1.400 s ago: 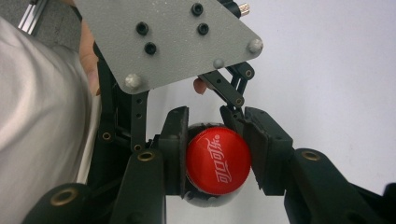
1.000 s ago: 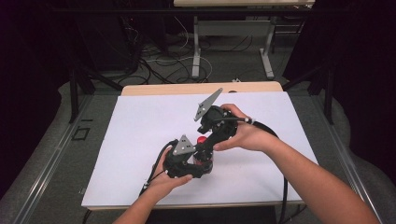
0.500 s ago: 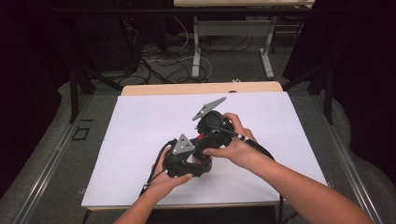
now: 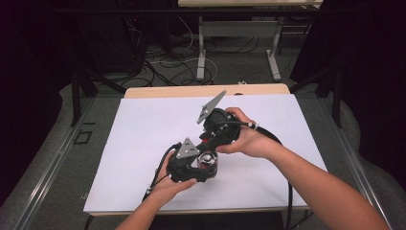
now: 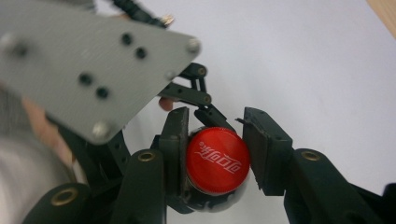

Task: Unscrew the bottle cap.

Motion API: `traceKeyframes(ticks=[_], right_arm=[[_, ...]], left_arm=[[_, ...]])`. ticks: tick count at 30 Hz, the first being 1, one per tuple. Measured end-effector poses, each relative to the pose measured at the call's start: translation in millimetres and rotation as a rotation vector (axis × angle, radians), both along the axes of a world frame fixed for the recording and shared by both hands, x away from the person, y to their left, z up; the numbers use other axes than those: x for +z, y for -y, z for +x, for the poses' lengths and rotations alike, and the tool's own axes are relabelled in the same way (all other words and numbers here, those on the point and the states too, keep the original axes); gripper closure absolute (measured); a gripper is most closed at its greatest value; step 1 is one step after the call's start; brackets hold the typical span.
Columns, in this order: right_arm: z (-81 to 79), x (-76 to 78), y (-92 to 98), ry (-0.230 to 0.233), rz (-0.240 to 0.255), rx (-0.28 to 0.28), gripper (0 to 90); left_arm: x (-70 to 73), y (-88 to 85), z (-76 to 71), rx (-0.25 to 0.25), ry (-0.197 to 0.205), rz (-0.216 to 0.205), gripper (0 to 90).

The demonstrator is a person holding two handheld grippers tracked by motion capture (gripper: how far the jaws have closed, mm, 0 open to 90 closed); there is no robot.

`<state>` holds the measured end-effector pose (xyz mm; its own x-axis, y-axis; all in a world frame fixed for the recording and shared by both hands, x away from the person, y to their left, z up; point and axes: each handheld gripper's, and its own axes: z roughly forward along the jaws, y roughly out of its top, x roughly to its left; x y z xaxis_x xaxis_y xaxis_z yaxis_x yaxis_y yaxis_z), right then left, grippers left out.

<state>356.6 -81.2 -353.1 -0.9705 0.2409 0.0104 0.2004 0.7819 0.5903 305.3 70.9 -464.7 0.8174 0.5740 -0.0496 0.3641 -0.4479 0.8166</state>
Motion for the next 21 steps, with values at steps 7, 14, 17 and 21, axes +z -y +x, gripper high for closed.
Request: traceKeyframes(ticks=[7,14,17,21], right_arm=[[10.0,1.1,6.0,0.03,-0.005,0.315,61.5],[6.9,1.0,7.9,0.07,-0.008,0.334,53.1],[4.0,1.7,6.7,0.066,-0.014,0.228,42.3],[-6.0,3.2,5.6,0.07,0.008,0.116,36.7]], left_arm=[[0.7,2.5,-2.7,-0.033,0.02,0.009,30.1],[0.4,3.2,-2.5,-0.025,0.013,0.007,30.1],[1.4,2.1,-2.2,-0.017,0.011,0.003,30.1],[2.7,-0.2,-1.0,0.006,0.017,-0.006,30.1]])
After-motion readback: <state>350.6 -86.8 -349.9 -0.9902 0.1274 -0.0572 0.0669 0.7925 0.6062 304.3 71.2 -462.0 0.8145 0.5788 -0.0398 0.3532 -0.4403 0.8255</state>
